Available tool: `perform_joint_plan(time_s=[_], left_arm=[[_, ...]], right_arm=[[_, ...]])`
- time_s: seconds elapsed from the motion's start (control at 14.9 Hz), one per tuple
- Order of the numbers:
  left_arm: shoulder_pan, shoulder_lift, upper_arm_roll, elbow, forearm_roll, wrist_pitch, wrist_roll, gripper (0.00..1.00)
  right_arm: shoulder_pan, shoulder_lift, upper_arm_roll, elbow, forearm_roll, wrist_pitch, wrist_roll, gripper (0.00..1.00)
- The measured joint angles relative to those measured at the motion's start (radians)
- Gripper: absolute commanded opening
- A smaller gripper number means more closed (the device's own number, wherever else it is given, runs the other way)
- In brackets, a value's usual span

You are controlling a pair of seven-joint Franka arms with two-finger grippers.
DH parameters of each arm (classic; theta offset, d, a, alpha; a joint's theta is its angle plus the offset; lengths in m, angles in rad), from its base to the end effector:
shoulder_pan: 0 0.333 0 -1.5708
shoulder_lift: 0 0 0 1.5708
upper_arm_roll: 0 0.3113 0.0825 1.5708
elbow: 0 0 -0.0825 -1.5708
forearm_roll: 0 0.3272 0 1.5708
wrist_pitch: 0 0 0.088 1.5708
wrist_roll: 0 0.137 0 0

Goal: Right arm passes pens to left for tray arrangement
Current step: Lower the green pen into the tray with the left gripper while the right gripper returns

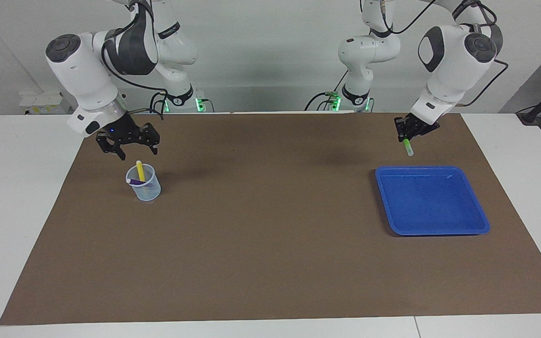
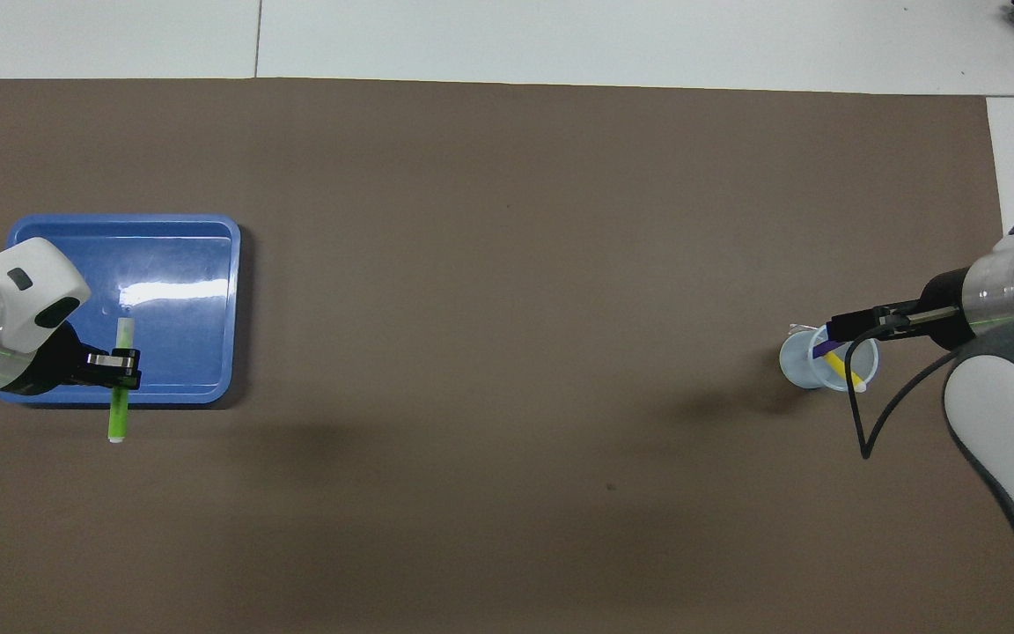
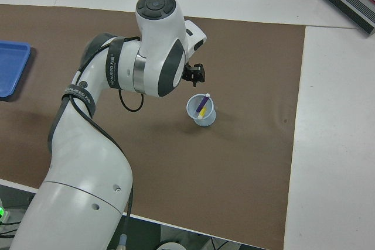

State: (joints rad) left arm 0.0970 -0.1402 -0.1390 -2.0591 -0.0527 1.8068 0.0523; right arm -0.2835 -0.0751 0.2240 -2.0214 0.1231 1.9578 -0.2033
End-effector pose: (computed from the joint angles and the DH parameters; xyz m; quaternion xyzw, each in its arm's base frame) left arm 0.4455 -0.0268 0.4721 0.9975 -0.0382 -0.0565 0.0159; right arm 0.4836 -0.0153 0.4699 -0.9976 -0.0486 -0.0114 0.0477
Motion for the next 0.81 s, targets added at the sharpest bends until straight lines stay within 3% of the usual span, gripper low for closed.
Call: perform_joint_plan(time_s=[0.34,0.81], left_arm=[[0.009,0.108,0.0,-0.001,0.017,0.124,0.002,0.0],[0.04,0.216,0.0,-0.007,0.02,0.269,0.003,0.0]], right_arm=[[-0.022,0.094,0.0,-0.004,0.0,0.06,0.015,0.8],[-0.057,0.151,-0.001,-0.004,0.0,0.076,0.121,0.65]])
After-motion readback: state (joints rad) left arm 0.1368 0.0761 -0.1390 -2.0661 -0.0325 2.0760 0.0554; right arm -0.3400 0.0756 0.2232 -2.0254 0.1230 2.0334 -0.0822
